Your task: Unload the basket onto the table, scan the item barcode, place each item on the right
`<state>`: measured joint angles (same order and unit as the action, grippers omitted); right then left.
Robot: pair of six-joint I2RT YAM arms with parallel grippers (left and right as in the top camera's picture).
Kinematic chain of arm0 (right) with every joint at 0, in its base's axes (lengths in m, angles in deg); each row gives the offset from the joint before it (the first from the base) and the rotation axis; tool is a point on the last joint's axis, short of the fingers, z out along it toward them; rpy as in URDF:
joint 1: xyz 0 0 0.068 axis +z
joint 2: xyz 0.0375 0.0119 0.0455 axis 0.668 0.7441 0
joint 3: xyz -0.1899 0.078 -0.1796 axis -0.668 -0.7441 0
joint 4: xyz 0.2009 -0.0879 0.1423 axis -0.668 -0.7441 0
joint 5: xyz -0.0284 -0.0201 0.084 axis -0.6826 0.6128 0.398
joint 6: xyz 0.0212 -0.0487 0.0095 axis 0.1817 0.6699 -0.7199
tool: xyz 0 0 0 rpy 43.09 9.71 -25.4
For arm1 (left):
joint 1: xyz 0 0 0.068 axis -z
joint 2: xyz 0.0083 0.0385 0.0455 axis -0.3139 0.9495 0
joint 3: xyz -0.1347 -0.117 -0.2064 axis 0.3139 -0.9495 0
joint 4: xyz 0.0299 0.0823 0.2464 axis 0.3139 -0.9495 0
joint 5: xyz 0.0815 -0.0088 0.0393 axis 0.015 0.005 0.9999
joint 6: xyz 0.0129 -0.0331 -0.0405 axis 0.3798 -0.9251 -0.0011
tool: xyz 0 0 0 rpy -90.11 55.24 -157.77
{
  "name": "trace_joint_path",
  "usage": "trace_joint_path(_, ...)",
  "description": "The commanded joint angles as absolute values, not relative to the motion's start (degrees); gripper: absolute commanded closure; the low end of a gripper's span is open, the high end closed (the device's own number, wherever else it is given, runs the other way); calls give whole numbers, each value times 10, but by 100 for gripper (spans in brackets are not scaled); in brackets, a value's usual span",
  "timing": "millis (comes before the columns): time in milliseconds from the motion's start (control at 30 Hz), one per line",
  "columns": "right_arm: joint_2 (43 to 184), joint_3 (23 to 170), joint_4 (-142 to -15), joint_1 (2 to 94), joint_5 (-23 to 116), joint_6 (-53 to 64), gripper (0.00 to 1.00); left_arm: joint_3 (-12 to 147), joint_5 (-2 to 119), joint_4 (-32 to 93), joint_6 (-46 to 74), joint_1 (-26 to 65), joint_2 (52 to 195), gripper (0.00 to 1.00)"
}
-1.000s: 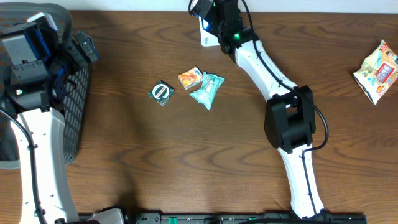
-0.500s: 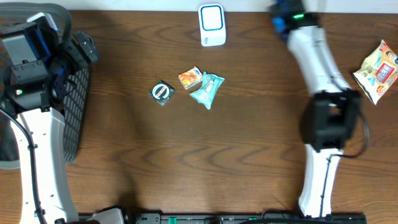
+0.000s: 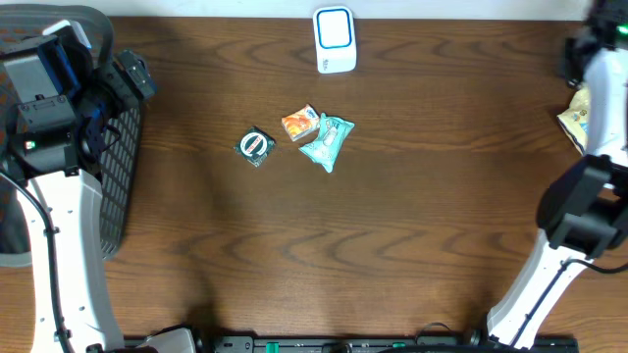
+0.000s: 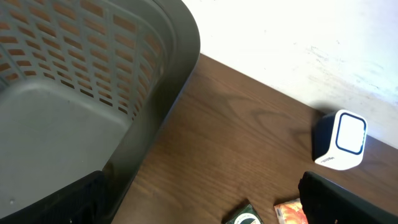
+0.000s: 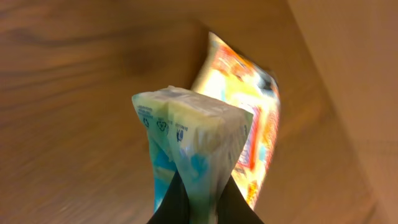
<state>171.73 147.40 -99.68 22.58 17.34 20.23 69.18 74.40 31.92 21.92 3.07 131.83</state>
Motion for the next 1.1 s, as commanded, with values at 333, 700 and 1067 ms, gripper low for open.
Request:
trace_joint_path(333, 1715, 1449, -1033, 98, 230, -3, 98, 695, 783, 308, 218, 23, 1328, 2)
trace_joint_path(700, 1715, 1398, -998, 75, 251, -2, 83, 695, 783, 308, 218, 23, 1328, 2)
trace_joint_path(1067, 1715, 1388, -1004, 76, 314, 4, 53, 695, 783, 308, 218, 23, 1328, 2)
